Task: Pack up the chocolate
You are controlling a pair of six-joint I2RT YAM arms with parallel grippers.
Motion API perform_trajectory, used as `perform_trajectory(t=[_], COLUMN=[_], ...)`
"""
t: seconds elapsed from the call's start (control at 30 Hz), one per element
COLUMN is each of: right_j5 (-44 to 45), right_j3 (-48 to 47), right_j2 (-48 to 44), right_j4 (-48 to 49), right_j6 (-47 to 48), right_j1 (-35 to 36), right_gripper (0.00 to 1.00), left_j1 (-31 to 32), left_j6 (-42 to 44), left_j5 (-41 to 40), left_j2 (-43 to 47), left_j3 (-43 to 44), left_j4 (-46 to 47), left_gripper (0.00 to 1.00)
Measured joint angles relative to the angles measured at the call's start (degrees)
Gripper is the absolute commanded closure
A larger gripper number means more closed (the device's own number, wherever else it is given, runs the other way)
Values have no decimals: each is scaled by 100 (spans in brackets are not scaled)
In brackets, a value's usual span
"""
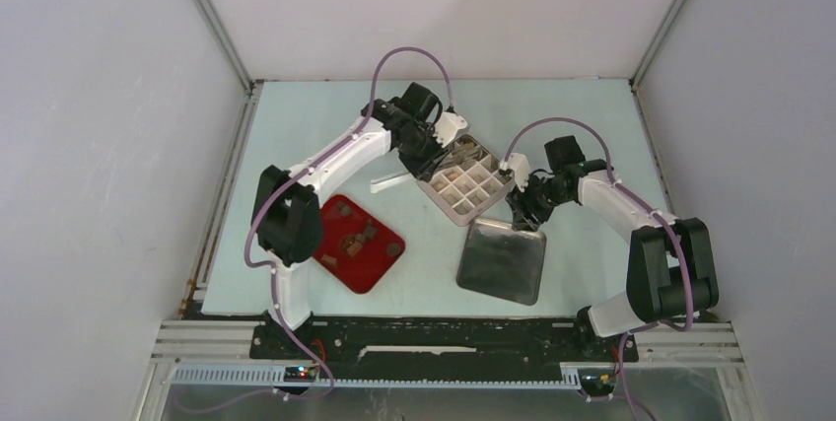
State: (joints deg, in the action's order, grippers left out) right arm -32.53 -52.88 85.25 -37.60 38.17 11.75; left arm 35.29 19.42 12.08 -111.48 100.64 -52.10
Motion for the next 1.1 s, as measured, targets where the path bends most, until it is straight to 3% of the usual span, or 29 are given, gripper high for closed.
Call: perform_trajectory(t=[0.27, 0.7, 1.1], right_j5=[-15, -17, -20], right_j3=[0, 0, 0], right_j2=[0, 0, -2], right_j4=[-2, -2, -4], right_j6=[0, 0, 0], right_j1=[-4, -4, -4], right_gripper=[47, 47, 47], left_j1=[22, 39, 144], left_j6=[-105, -168, -254], left_j5=[-146, -319, -400], left_j2=[-37, -173, -188], left_j3=[0, 0, 79], left_j4=[-157, -234, -334], left_gripper=[75, 60, 56])
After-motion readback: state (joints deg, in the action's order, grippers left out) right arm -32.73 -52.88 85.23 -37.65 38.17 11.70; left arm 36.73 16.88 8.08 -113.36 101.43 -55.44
